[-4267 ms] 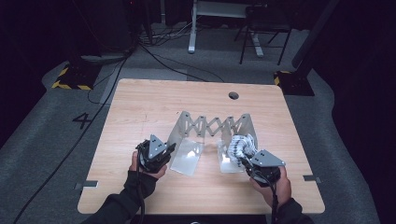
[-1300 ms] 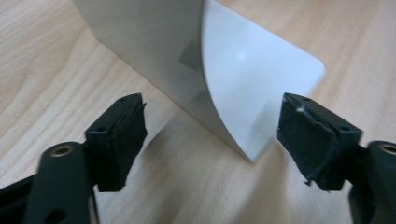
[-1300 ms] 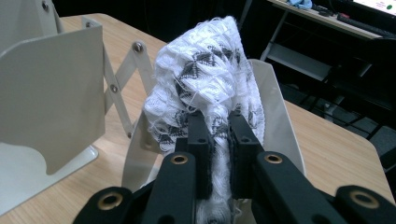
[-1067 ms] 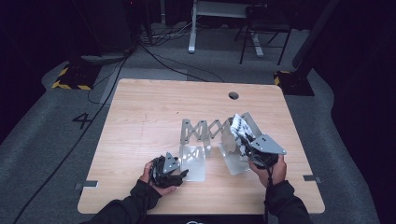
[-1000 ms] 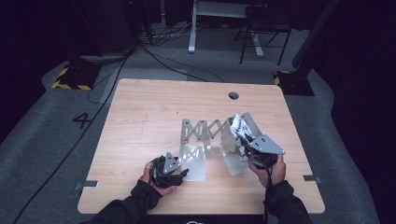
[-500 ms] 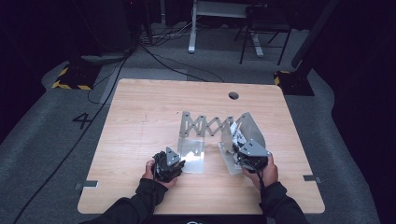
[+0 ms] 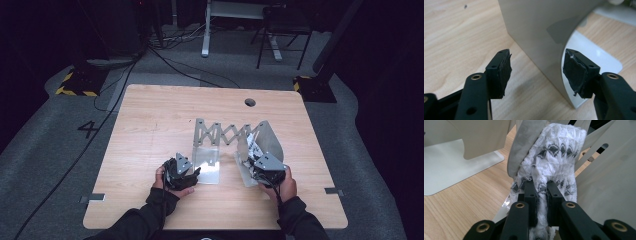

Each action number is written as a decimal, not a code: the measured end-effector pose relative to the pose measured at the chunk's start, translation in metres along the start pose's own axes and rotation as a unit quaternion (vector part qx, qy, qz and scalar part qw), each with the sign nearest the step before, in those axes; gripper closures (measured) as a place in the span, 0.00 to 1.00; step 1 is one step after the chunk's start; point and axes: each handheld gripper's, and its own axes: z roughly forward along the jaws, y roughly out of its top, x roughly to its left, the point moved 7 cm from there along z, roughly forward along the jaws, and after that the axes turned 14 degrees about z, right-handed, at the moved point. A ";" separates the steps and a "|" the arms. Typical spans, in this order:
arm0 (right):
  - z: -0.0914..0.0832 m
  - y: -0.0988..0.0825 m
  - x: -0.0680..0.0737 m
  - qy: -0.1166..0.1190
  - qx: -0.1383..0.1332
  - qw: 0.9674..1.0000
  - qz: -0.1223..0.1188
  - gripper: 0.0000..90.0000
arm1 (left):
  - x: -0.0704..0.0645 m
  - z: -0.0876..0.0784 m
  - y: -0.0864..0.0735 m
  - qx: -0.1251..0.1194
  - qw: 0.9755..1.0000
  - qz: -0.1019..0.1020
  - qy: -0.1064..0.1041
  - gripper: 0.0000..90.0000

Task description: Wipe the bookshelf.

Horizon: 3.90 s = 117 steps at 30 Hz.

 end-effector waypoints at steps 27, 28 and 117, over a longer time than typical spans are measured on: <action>-0.012 -0.003 0.005 -0.007 -0.003 1.000 -0.020 0.91 | 0.006 0.005 0.009 0.009 0.999 0.010 0.040 0.88; -0.013 -0.002 0.004 -0.012 -0.005 1.000 -0.020 0.91 | 0.006 0.004 0.008 0.009 0.999 0.007 0.040 0.89; -0.007 -0.017 -0.019 -0.023 -0.014 0.998 -0.054 0.91 | -0.037 -0.030 -0.002 0.011 0.998 0.036 -0.044 0.85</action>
